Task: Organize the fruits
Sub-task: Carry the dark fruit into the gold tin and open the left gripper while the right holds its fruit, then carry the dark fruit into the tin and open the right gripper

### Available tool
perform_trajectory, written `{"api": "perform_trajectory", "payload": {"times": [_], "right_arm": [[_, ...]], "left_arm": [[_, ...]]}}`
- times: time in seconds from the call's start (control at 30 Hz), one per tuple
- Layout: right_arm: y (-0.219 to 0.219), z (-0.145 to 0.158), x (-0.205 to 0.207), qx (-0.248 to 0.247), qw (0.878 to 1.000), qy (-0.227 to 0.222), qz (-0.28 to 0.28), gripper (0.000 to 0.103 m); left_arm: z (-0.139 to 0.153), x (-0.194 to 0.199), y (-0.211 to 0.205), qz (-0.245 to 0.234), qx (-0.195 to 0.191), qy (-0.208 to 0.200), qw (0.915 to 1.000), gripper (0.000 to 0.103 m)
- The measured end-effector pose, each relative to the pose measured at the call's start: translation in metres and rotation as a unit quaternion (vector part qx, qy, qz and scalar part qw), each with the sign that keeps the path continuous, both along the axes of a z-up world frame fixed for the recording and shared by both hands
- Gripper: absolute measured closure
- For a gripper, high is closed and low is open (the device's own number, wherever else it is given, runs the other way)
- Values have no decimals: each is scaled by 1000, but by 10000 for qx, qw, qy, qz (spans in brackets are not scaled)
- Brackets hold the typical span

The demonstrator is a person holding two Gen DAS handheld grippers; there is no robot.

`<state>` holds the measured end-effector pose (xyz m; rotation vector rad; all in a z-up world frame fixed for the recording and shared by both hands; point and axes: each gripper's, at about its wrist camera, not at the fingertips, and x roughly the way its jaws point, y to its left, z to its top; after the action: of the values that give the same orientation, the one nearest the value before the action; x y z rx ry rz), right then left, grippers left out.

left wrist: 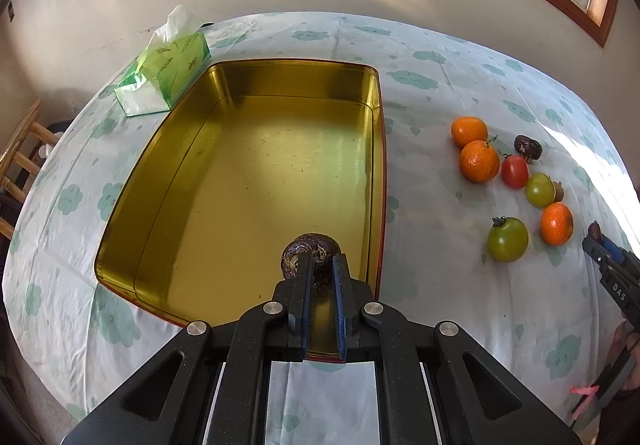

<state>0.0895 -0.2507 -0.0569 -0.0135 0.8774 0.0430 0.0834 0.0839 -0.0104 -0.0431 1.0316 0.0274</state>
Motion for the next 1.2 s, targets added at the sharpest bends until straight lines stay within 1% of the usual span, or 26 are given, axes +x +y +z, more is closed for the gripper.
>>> {"api": "perform_trajectory", "payload": {"times": [0.2,0.4,0.47,0.53,0.6,0.67,0.73,0.83,0.93,1.07,1.13,1.2], "right_arm": [[0,0,0,-9,10000,2,1,68],[1,0,0,-29,10000,0,3,68],[1,0,0,-39,10000,-2,4,68],[0,0,0,-34,10000,-3,5,68],[2,0,0,-53,10000,-3,6,68],[1,0,0,-57,10000,-5,9,69],[1,0,0,-44,10000,-9,13,70],[0,1,0,-59,10000,-20,-5,71],[2,6,0,-77,10000,-33,-39,72],[13,31,1,49,9998,-202,38,72],[29,45,4,201,9991,-260,258,72],[55,57,8,269,9974,-323,588,72]], "left_arm": [[1,0,1,57,119,-37,9999,92],[2,-2,0,30,352,-107,9993,90],[3,-3,2,46,328,-133,9994,87],[5,-4,3,61,293,-162,9994,80],[7,-6,6,93,276,-186,9994,79],[8,-7,10,141,236,-202,9994,72],[11,-11,14,205,222,-266,9992,60],[17,-19,21,313,268,-397,9984,48],[22,-26,30,410,279,-471,9977,46],[28,-37,46,607,120,-527,9967,41],[30,-42,54,722,128,-557,9958,40],[32,-46,61,826,146,-579,9948,40]]}}
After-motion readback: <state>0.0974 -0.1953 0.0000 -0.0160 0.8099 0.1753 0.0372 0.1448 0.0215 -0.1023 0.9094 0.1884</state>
